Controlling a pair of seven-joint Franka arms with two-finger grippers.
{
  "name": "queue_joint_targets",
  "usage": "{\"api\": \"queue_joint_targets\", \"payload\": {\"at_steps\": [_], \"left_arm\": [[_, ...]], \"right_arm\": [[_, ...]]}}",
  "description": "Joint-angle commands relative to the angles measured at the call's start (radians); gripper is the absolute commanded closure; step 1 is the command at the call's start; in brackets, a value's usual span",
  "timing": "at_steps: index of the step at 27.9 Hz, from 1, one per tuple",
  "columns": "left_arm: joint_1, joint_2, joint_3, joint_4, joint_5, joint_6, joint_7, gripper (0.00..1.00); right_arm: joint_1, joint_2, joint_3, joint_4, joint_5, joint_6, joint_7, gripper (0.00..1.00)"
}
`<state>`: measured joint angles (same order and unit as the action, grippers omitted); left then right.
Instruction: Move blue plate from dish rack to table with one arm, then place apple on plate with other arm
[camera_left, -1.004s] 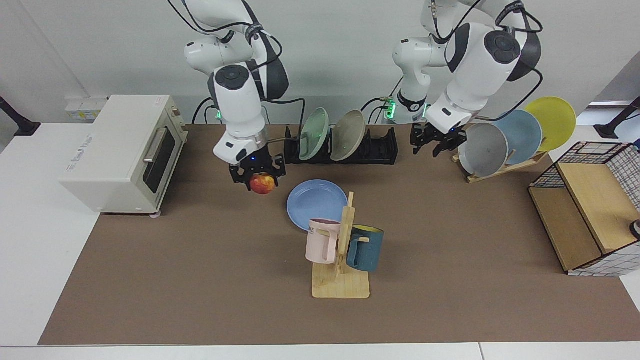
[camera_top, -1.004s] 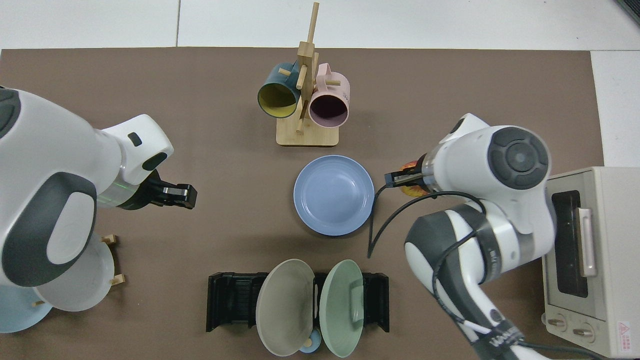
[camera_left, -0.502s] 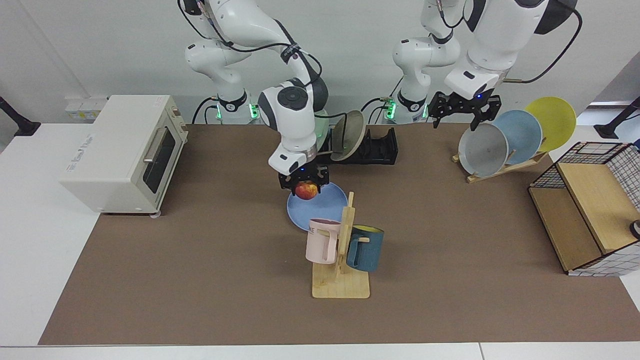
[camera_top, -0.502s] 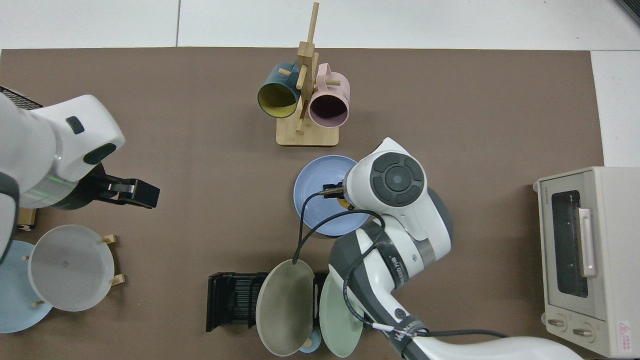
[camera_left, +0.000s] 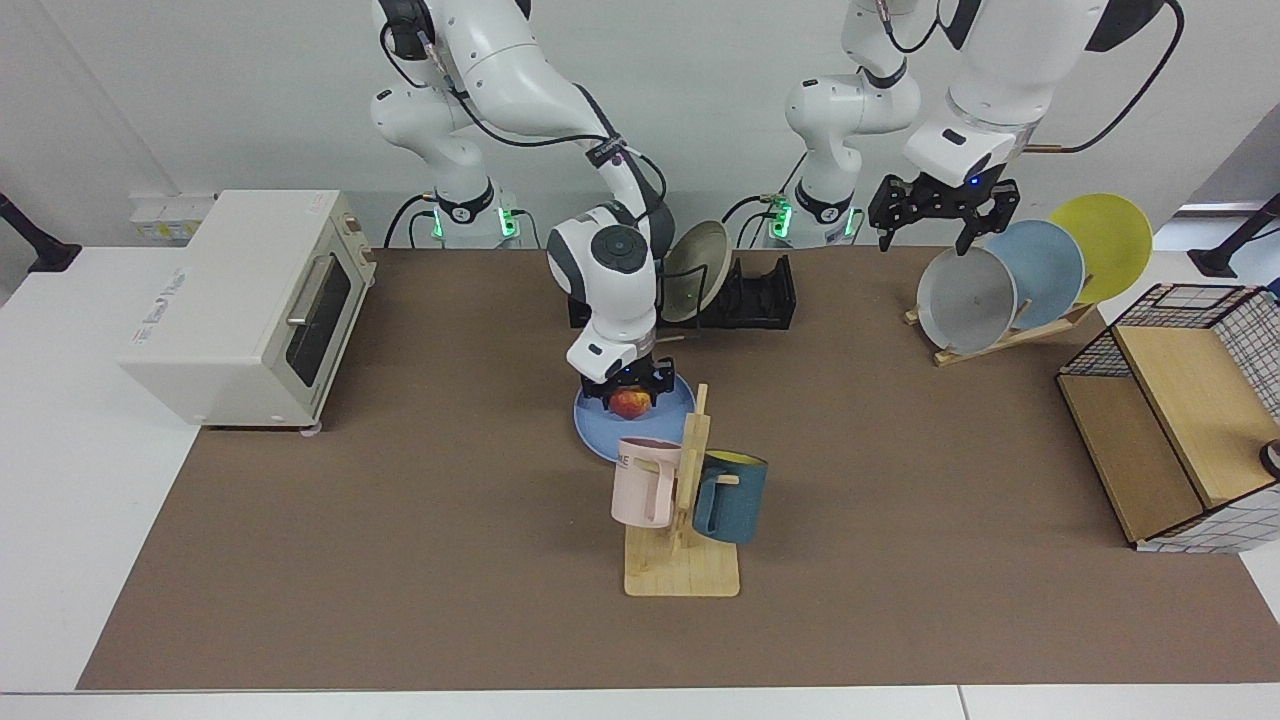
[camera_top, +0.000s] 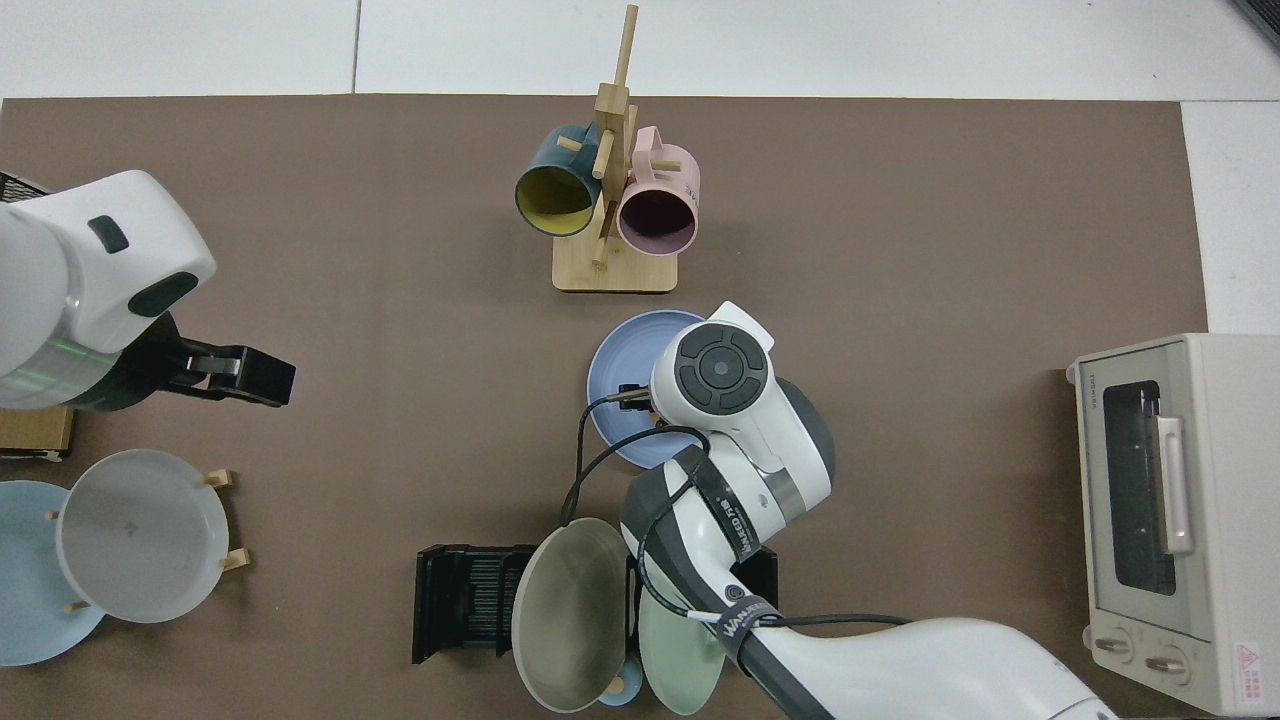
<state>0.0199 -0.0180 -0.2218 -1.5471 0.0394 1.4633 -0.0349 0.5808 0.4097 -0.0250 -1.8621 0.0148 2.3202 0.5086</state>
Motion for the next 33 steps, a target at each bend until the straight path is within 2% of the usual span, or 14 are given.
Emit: {"api": "queue_joint_targets", "payload": {"at_steps": [1, 11, 28, 33], "left_arm": [[0.025, 0.009, -0.001, 0.019, 0.010, -0.009, 0.012, 0.00], [0.028, 0.007, 0.010, 0.019, 0.010, -0.011, 0.003, 0.00], [0.028, 0.007, 0.010, 0.019, 0.010, -0.012, 0.003, 0.00], [0.028, 0.007, 0.010, 0.019, 0.010, -0.011, 0.003, 0.00]], "right_arm": [[0.001, -0.006, 0.000, 0.023, 0.005, -0.025, 0.021, 0.00], [-0.050, -0.143, -0.009, 0.024, -0.010, -0.090, -0.019, 0.00], [-0.341, -0.359, -0.012, 0.023, -0.021, -0.329, -0.524, 0.00], [-0.418, -0.416, -0.010, 0.021, -0.021, -0.384, -0.605, 0.00]]}}
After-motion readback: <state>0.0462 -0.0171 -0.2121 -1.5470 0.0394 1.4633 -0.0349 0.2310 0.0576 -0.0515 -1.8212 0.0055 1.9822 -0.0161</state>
